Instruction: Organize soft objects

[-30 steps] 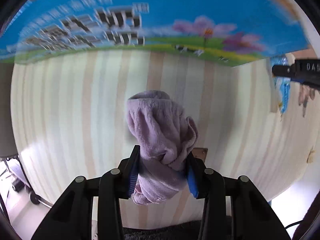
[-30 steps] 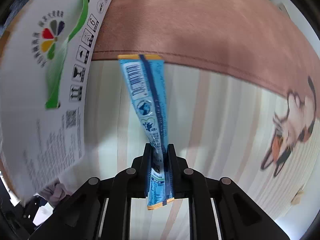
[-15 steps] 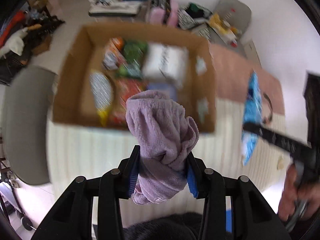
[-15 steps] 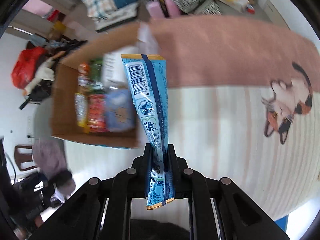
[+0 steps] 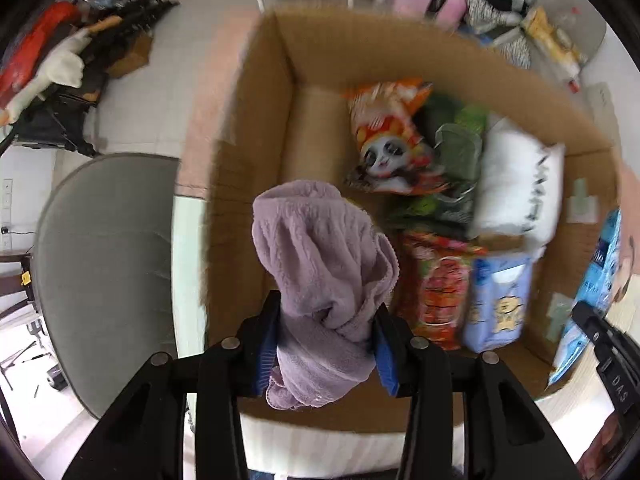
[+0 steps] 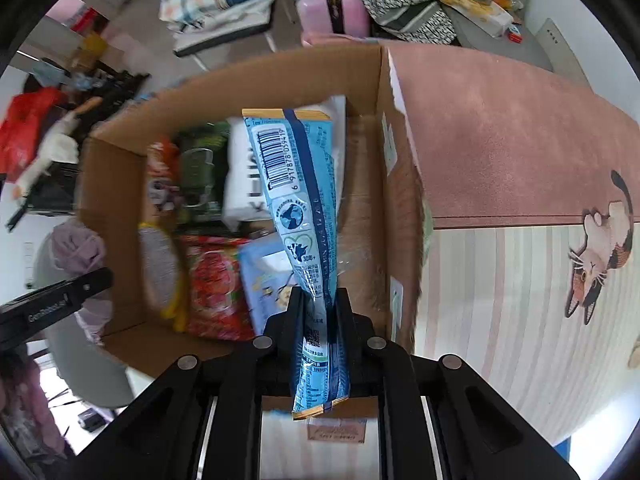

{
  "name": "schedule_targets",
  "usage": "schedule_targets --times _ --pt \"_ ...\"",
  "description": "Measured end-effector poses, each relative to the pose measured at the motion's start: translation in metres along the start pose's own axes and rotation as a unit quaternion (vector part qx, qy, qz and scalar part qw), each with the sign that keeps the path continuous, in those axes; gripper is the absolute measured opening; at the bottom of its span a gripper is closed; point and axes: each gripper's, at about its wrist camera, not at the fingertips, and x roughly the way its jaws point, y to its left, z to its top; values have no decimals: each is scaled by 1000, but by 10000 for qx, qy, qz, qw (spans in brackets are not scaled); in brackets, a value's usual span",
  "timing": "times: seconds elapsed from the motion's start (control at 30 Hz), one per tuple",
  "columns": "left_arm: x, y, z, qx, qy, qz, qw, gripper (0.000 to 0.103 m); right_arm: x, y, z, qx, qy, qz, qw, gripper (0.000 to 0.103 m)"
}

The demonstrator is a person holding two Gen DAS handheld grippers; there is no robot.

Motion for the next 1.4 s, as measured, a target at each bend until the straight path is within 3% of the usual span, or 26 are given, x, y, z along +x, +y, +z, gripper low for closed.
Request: schedule_targets --times 0.1,0.13,0.17,0.2,0.23,0.73,0.8,0.83,0.87,1.0,1.07,1.4 --pt "16 6 4 -88 130 -87 9998 45 20 -1 6 96 142 -250 9995 19" --pt "18 7 4 -95 114 -106 9998 53 27 -3 8 85 186 -287 9994 21" --pt "18 8 4 -85 87 -107 9999 54 34 -8 13 79 240 -306 9992 32" --pt "19 8 4 -99 51 -116 9999 56 36 -9 12 110 295 -297 9991 49" --pt "18 9 3 -116 29 -195 9997 63 38 -12 12 122 298 -265 9991 57" --pt "-28 -3 -29 96 -801 -213 9965 64 12 2 -5 -55 220 -224 9995 61" --pt "-31 -8 -32 142 -896 -292 9954 79 9 5 -10 -104 184 -226 9995 70" --pt "-34 -14 -33 168 -937 -288 9950 96 9 6 -11 -129 170 -248 9995 76" --pt "-35 -17 -35 213 -1012 -265 9943 100 8 7 -13 -155 144 -258 9994 84" --pt "-37 -24 -36 289 -1070 -252 9935 101 3 12 -16 -246 26 -287 9993 92" --pt "-37 -25 -36 285 -1091 -251 9933 101 3 13 -16 -263 -15 -304 9992 102" --pt "-55 -26 -48 297 -1393 -111 9897 101 -9 15 -16 -213 -257 -463 9984 103"
